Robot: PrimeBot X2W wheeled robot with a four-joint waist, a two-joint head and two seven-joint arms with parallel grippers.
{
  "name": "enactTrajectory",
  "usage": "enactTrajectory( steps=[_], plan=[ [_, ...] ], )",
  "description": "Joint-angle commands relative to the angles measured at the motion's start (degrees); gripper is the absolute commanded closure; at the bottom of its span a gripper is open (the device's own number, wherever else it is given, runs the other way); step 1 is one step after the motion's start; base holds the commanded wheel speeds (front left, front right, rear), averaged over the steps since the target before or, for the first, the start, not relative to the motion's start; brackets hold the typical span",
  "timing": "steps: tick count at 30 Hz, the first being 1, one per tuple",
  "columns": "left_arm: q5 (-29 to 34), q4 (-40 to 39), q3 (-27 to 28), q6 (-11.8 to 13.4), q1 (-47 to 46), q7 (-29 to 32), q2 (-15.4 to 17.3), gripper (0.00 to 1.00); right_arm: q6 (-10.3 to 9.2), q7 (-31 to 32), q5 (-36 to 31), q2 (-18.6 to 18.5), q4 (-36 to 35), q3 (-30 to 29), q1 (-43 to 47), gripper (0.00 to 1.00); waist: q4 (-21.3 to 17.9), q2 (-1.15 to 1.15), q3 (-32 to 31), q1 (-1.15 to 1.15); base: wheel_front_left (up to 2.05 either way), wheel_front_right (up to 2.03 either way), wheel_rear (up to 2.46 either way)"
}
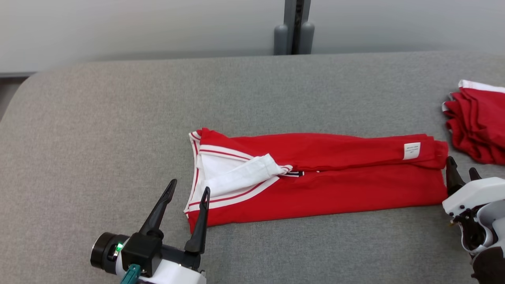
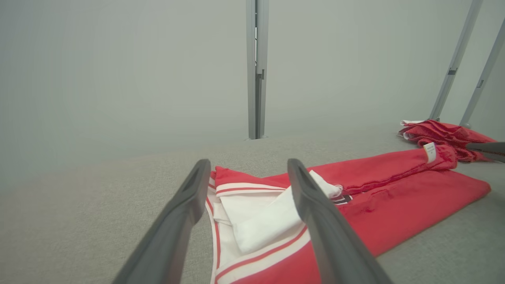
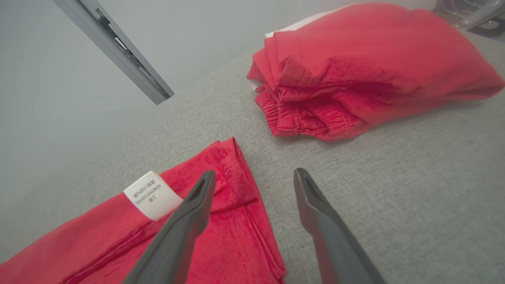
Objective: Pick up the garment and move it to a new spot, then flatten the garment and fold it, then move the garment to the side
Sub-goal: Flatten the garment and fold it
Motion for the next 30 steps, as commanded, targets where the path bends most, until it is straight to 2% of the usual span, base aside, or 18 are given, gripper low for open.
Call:
enactTrajectory(
  steps=[1, 7, 14, 15, 16, 17, 26, 30],
  plan=[
    [0.5, 0.1, 0.0, -0.3, -1.4, -0.2, 0.2, 0.0, 0.04, -0.2, 0.2, -0.4, 1.5, 0.5, -1.6, 0.0, 1.0, 0.0, 2.2, 0.0, 0.0, 0.0, 0.0],
    [1.4, 0.2, -0.2, -1.0, -3.7, -0.2, 0.2, 0.0, 0.04, -1.6, 1.8, -0.5, 5.8, 2.2, -5.7, 0.0, 2.2, 0.0, 5.3, 0.0, 0.0, 0.0, 0.0],
    [1.6, 0.3, 0.0, -1.4, -5.2, -0.2, 0.2, 0.0, 0.04, -0.6, 3.4, 0.2, 10.2, 4.9, -7.0, 0.0, 3.1, 0.0, 6.6, 0.0, 0.0, 0.0, 0.0],
    [1.6, 0.3, 0.1, -1.3, -5.3, -0.2, 0.2, 0.0, 0.04, -0.4, 3.7, 0.3, 10.4, 5.4, -7.0, 0.59, 3.2, 0.0, 6.6, 0.0, 0.0, 0.0, 0.0],
    [1.6, 0.3, 0.1, -1.3, -5.4, -0.2, 0.2, 0.0, 0.04, -0.5, 3.7, 0.3, 10.5, 5.9, -6.9, 0.87, 3.2, 0.0, 6.6, 0.0, 0.0, 0.0, 0.0],
    [1.6, 0.4, 0.1, -1.3, -5.4, -0.2, 0.2, 0.0, 0.04, -0.4, 3.9, 0.3, 10.4, 6.5, -6.8, 1.0, 3.2, 0.0, 6.5, 0.0, 0.0, 0.0, 0.0],
    [1.2, 0.3, 0.3, -0.6, -4.9, -0.2, 0.2, 0.0, 0.01, -3.9, 6.5, -3.9, 6.2, 8.9, -6.0, 1.0, 2.5, 0.0, 5.9, 0.0, 0.0, 0.0, 0.0],
    [0.9, 0.2, 0.1, -0.6, -5.0, -0.2, 0.2, 0.0, 0.02, -4.2, 8.4, -5.9, 1.8, 11.2, -4.9, 1.0, 2.4, 0.0, 5.5, 0.0, 0.0, 0.0, 0.0]
  ],
)
